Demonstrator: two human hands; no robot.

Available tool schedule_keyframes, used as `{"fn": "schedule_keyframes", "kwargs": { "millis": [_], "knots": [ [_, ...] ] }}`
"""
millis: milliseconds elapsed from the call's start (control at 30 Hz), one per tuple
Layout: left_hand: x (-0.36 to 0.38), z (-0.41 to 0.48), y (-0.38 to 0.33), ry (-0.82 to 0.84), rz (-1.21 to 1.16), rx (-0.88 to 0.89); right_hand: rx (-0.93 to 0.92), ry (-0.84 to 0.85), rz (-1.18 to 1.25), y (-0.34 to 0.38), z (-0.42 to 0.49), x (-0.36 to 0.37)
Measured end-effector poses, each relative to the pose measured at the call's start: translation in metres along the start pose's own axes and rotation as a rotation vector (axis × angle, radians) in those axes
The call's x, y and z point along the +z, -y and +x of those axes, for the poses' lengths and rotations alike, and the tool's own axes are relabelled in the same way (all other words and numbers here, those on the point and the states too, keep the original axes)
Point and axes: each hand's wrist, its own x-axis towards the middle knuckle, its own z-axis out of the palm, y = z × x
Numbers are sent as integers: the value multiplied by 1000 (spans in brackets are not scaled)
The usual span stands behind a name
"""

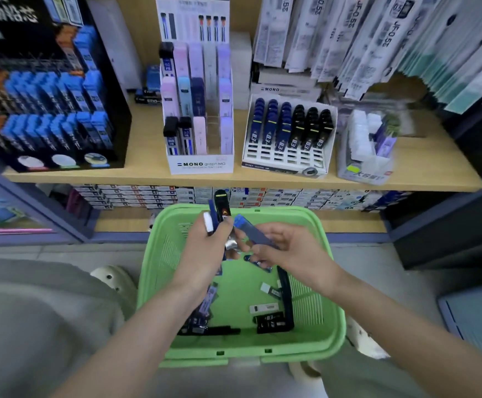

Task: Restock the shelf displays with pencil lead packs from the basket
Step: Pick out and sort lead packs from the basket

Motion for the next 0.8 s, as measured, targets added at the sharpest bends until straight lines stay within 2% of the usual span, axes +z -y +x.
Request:
{"fn": "schedule_keyframes", "kwargs": {
  "millis": [67,200,333,400,533,800],
  "knots": [
    [-2,-5,-8,38,41,30,-24,50,-100,3,-4,6],
    [-14,-10,-19,69,75,48,-89,-7,-327,24,-7,19],
    [-35,-14,-33,69,41,60,-33,-109,-190,49,0,31],
    [-50,-16,-39,70,29,71,-21,-83,-131,61,6,36],
    [-83,-13,-43,14,-8,100,-52,-1,-144,84,24,52],
    [-150,5,-60,-98,18,181,-195,-34,-197,140,88,112]
  ]
}}
